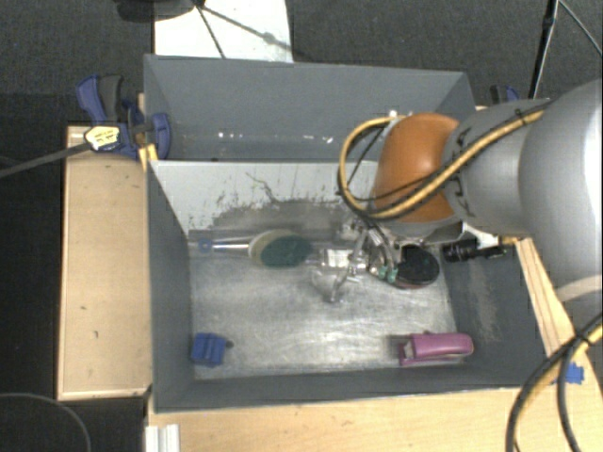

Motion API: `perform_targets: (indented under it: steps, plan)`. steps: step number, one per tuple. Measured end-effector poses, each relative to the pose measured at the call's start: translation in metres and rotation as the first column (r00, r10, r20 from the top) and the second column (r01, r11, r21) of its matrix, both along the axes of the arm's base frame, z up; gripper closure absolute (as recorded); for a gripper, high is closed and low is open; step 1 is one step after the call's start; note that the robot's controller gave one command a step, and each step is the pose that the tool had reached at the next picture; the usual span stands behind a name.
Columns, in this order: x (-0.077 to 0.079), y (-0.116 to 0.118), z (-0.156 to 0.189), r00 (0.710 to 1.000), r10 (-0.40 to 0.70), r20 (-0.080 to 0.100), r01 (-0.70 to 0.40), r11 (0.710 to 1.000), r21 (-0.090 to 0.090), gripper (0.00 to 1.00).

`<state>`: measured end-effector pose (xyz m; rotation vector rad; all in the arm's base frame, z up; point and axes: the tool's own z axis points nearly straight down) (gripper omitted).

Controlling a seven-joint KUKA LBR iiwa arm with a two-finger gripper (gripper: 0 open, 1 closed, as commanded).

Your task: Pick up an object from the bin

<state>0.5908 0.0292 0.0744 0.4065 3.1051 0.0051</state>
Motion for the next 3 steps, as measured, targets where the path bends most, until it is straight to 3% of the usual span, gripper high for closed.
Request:
perform_targets:
  steps: [1,2,3]
  plan:
    - [0.004,-0.001,0.003,1.0,-0.001,0.015,0.001,1.0,-0.002,1.0]
    - [0.004,-0.006,0.124,0.999,0.038,0.001,-0.038,0.999,-0.002,1.0]
    - [-0.016,-0.017,0.17,0.957,0.292,-0.004,-0.292,0.957,-0.004,1.0]
